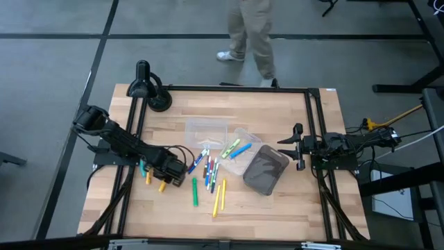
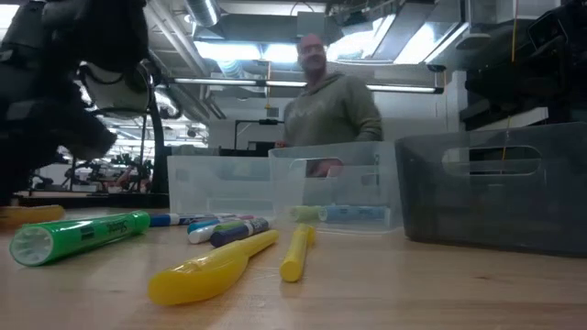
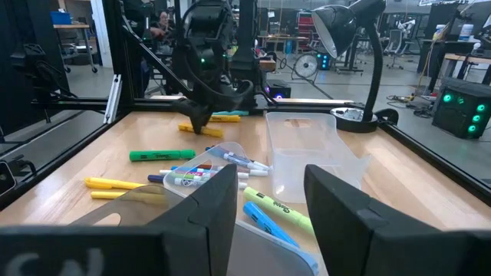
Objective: Pick & Place Markers
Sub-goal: Put the right yellow highlighter pen into the right transparent bin
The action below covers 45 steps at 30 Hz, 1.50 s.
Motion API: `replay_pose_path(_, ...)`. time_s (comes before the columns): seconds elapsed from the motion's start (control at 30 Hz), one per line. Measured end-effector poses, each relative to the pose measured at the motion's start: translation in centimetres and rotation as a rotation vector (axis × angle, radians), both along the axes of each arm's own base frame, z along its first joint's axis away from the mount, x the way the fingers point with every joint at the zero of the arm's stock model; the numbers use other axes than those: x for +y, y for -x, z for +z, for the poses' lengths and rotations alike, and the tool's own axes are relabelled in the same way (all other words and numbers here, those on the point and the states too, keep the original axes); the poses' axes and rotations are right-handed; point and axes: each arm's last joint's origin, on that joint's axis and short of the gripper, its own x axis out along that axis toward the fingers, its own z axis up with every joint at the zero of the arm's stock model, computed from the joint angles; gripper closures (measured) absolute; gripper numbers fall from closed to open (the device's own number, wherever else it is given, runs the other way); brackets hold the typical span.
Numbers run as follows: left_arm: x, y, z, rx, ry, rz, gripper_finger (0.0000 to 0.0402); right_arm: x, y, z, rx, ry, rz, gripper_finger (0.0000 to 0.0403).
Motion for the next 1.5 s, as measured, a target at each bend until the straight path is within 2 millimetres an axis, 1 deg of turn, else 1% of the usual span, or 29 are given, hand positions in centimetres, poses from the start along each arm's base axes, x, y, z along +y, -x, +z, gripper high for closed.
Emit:
replay_pose_path(0.2, -0.4, -1.3, 0.2, -0.152, 0.008, -0.045, 0.0342, 0.0, 0.0, 0.0, 0.0, 0.0, 0.0, 0.0251)
replay_pose_path(0.47, -1.0, -2.4, 0.6, -0.3, 0.018, -0.087, 0.0342, 0.0, 0.0, 0.0, 0.0, 0.0, 0.0, 0.0251)
replay_pose_path(0.63, -1.2, -3.0, 0.8, -0.393, -0.017, -0.116, 0.0343, 0.0, 0.0, 0.0, 0.0, 0.0, 0.0, 0.0251)
replay_pose_path(0.77, -1.4, -3.2, 0.9, -0.444, -0.097, -0.114, 0.0343, 0.0, 0.0, 0.0, 0.0, 0.0, 0.0, 0.0251)
replay_pose_path(0.93, -1.8, -3.4, 1.1, -0.499, -0.119, -0.132, 0.0343, 0.0, 0.0, 0.0, 0.0, 0.0, 0.0, 0.0251)
replay_pose_path(1.5, -2.9, -5.3, 2.7, -0.809, -0.149, -0.359, 0.0343, 0.0, 0.0, 0.0, 0.0, 0.0, 0.0, 0.0251)
